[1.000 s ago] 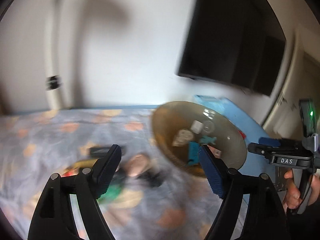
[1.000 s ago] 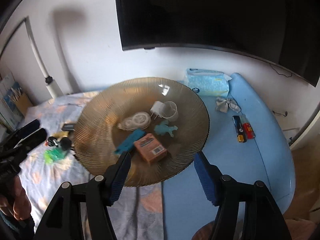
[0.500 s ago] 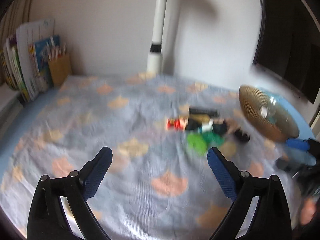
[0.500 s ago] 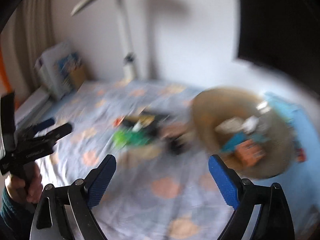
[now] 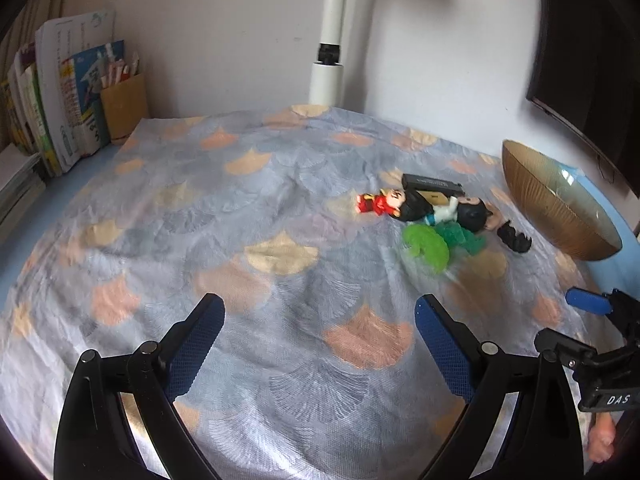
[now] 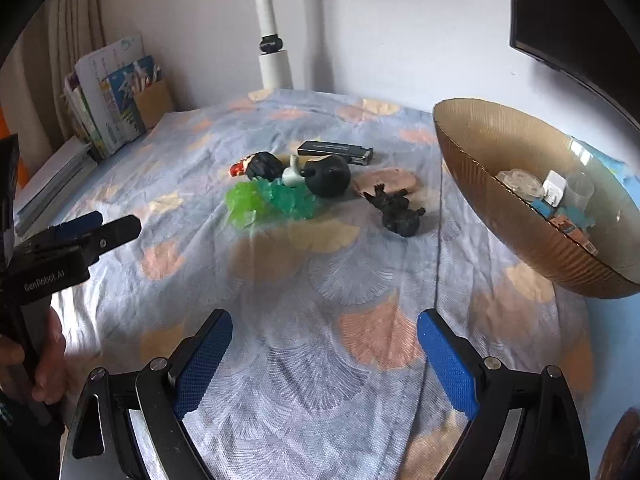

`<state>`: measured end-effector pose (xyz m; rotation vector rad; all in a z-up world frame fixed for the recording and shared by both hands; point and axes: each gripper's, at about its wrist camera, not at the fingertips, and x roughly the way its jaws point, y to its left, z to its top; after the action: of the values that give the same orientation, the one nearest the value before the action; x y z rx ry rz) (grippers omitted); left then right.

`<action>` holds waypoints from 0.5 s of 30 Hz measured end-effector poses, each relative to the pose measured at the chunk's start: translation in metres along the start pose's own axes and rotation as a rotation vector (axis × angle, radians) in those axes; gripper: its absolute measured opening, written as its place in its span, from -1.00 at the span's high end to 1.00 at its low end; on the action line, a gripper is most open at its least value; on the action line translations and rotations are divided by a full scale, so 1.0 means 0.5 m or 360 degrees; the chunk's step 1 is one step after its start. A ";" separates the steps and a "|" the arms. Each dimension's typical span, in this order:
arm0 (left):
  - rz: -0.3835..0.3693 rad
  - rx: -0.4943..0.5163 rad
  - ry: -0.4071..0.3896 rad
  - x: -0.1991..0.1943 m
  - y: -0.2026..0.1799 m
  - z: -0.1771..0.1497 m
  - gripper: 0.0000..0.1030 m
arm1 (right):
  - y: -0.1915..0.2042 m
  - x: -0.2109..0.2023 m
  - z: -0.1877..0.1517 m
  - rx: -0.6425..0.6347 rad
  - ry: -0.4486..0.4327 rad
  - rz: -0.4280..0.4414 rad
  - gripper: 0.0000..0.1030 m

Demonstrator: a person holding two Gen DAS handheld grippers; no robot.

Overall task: Organize rigid objects
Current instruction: 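Move both tools back toward the remaining figurines and green toys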

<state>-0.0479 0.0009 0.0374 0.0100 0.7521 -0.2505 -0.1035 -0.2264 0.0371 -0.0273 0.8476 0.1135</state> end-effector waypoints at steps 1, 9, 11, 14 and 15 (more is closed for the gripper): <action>0.0004 0.0015 0.0004 0.001 -0.003 0.000 -0.86 | 0.000 0.002 -0.001 -0.0001 0.0004 -0.0002 -0.81; -0.0075 0.0090 0.0094 0.000 -0.021 0.021 -0.85 | 0.004 0.004 0.008 0.0003 0.0081 0.0008 -0.77; -0.0147 0.0124 0.0089 -0.009 -0.031 0.043 -0.85 | 0.002 0.007 0.029 0.0037 0.0176 0.0103 -0.63; -0.0265 0.0235 0.0100 -0.007 -0.063 0.074 -0.85 | 0.007 -0.004 0.073 0.0065 0.0203 0.0199 -0.52; -0.0306 0.0279 0.0123 0.001 -0.077 0.081 -0.82 | 0.010 -0.005 0.090 0.0060 0.0199 0.0206 -0.45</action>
<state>-0.0289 -0.0405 0.0698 0.1144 0.8068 -0.5009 -0.0723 -0.2185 0.0688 0.0563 0.9763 0.2191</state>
